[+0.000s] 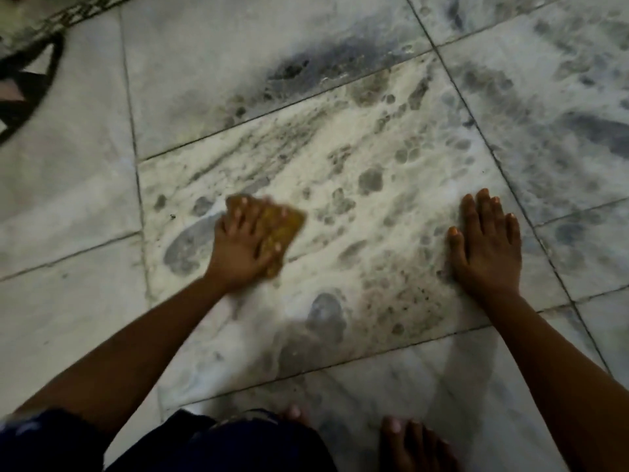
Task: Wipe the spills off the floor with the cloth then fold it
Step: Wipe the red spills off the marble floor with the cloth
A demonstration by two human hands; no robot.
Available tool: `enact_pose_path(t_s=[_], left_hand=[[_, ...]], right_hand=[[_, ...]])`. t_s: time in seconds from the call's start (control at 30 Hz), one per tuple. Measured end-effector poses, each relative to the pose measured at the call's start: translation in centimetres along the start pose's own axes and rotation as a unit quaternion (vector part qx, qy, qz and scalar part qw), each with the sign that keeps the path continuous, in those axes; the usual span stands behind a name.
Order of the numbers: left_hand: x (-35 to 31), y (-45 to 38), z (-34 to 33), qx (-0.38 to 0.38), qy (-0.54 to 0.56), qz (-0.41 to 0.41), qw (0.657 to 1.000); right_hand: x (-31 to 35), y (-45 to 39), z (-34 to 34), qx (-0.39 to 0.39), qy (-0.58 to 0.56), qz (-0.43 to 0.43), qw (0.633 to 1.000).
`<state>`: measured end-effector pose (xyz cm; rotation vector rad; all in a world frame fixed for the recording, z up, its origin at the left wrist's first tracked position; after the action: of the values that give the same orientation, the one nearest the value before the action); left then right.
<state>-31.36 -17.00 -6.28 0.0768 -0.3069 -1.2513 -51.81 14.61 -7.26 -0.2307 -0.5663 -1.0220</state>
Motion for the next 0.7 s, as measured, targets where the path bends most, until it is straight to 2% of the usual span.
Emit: enact_pose_path(t_s=[0.07, 0.13, 0.2, 0.3, 0.37, 0.4, 0.43, 0.53, 0.7], left_hand=[[1.6, -3.2, 1.1, 0.028, 0.051, 0.119, 0.991], [0.3, -5.6, 2.5, 0.068, 0.089, 0.155, 0.981], [-3.4, -5.7, 3.3, 0.086, 0.062, 0.129, 0.986], [-9.5, -2.3, 2.9, 0.042, 0.018, 0.005, 0.999], [-10.2, -1.0, 2.7, 0.019, 0.035, -0.055, 0.998], [-9.2, -1.5, 2.7, 0.014, 0.046, -0.058, 0.997], [-7.8, -2.5, 2.6, 0.013, 0.048, -0.039, 0.998], [-1.7, -5.9, 2.3, 0.058, 0.076, 0.105, 0.99], [8.5, -5.8, 0.9, 0.099, 0.145, 0.298, 0.938]], right_hand=[[0.9, 0.6, -0.7, 0.012, -0.01, -0.02, 1.0], [2.7, 1.4, -1.6, 0.035, -0.014, 0.012, 0.999], [4.7, 2.2, -2.8, 0.064, -0.007, 0.08, 0.995], [6.6, 2.5, -4.4, 0.083, 0.007, 0.136, 0.987], [7.0, 2.5, -4.9, 0.081, 0.02, 0.139, 0.987], [7.2, 2.5, -5.1, 0.077, 0.024, 0.14, 0.987], [7.2, 2.4, -5.1, 0.075, 0.025, 0.143, 0.987], [6.9, 2.5, -5.1, 0.079, 0.015, 0.149, 0.985], [7.0, 2.4, -4.9, 0.068, 0.009, 0.153, 0.986]])
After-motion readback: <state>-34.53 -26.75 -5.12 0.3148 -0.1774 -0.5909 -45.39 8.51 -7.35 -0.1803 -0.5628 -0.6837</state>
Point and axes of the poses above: each hand's wrist, its own y-axis away from the middle knuckle, its own z-axis out of the back of the hand, x = y × z, the point moved 4 cm from there along -y, towards the middle knuckle, and after that the axes turned 14 degrees about -y, right-handed, at the moved point
